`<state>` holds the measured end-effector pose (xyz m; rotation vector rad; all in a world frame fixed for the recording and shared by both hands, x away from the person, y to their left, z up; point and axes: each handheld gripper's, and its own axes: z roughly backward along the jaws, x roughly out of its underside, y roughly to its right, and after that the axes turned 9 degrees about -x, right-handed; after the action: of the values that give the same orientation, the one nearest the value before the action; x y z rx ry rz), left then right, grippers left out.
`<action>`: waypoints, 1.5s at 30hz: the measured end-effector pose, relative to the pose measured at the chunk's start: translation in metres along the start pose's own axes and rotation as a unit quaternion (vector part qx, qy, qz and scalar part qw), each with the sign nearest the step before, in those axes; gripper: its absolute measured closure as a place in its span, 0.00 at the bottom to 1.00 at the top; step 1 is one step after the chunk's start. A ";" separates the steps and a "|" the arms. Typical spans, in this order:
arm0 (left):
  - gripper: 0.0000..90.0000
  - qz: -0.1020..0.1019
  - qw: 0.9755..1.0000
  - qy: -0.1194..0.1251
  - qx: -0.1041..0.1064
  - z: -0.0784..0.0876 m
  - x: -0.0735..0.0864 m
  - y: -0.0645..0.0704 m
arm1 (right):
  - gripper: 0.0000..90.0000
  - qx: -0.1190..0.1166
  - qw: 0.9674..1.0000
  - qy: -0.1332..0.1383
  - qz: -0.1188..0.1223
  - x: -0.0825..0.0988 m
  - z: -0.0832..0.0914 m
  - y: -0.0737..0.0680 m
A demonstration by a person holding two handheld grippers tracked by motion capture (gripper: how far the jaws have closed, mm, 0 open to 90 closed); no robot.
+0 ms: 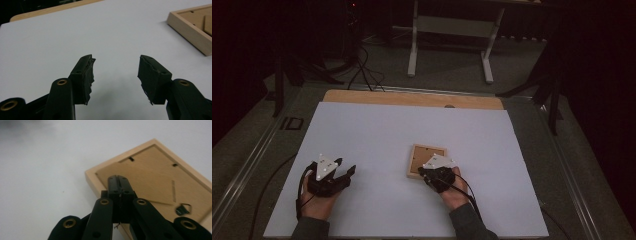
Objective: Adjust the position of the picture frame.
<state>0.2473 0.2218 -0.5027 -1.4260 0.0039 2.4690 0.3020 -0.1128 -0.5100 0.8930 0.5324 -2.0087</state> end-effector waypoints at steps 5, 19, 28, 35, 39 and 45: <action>0.51 0.001 1.000 0.000 0.006 0.000 0.000 0.002 | 1.00 0.027 0.999 0.012 -0.030 0.007 0.021 0.014; 0.51 0.005 1.000 0.007 0.011 0.003 -0.001 0.002 | 1.00 0.106 0.989 -0.012 -0.106 0.031 0.033 0.048; 0.51 0.003 1.000 0.007 0.020 0.004 -0.002 0.005 | 1.00 0.105 0.987 -0.025 -0.118 0.033 0.020 0.058; 0.51 -0.004 1.000 0.005 0.026 0.002 -0.003 0.009 | 1.00 0.095 0.989 -0.029 -0.106 0.029 0.005 0.056; 0.51 -0.004 0.999 0.004 0.031 0.002 -0.003 0.011 | 1.00 0.089 0.991 -0.029 -0.095 0.024 -0.002 0.051; 0.51 0.002 0.999 0.000 0.041 0.000 -0.003 0.013 | 1.00 0.082 0.993 -0.030 -0.084 0.018 -0.010 0.047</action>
<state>0.2454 0.2085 -0.5021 -1.3932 0.1072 2.4424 0.3380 -0.1416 -0.5316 0.9081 0.4234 -2.2506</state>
